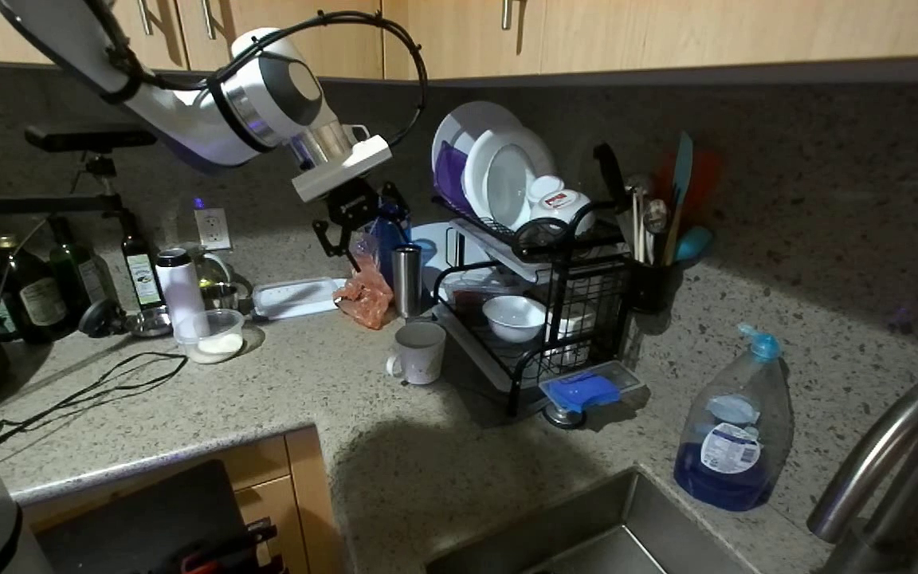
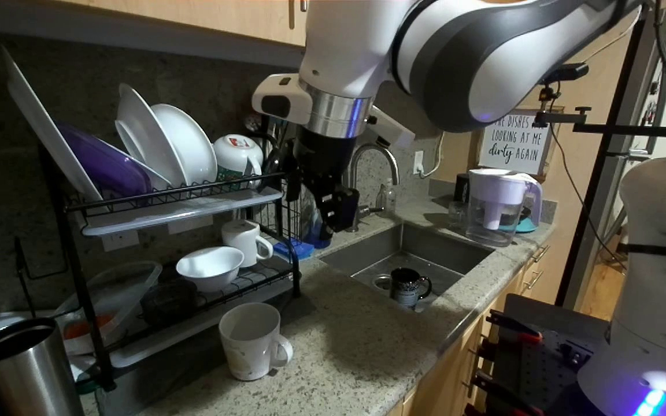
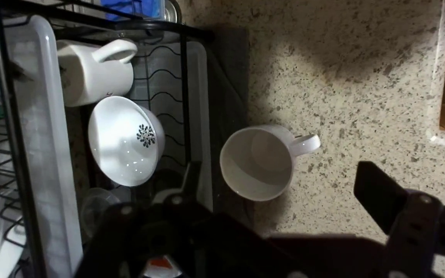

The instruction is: Take the white and the black bowls and place them on the counter

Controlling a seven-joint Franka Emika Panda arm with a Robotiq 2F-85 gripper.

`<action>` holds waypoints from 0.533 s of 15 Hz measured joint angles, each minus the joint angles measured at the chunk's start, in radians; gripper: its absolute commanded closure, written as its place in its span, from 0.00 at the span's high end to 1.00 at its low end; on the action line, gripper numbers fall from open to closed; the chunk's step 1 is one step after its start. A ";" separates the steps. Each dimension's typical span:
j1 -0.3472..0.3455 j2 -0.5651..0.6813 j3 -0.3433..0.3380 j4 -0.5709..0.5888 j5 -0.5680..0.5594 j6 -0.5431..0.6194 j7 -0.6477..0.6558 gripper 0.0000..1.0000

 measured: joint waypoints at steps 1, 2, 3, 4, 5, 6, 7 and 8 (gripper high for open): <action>-0.003 0.027 0.000 0.023 0.000 0.000 -0.001 1.00; -0.006 0.056 0.000 0.047 0.000 0.000 -0.001 1.00; -0.009 0.084 0.000 0.070 0.000 -0.001 -0.001 1.00; -0.013 0.111 0.000 0.091 0.000 -0.002 -0.002 1.00; -0.016 0.136 -0.001 0.112 0.000 -0.005 -0.002 1.00; -0.019 0.161 -0.002 0.134 -0.001 -0.013 -0.002 1.00; -0.021 0.183 -0.003 0.154 -0.001 -0.023 -0.002 1.00; -0.023 0.201 -0.003 0.170 -0.001 -0.033 -0.002 1.00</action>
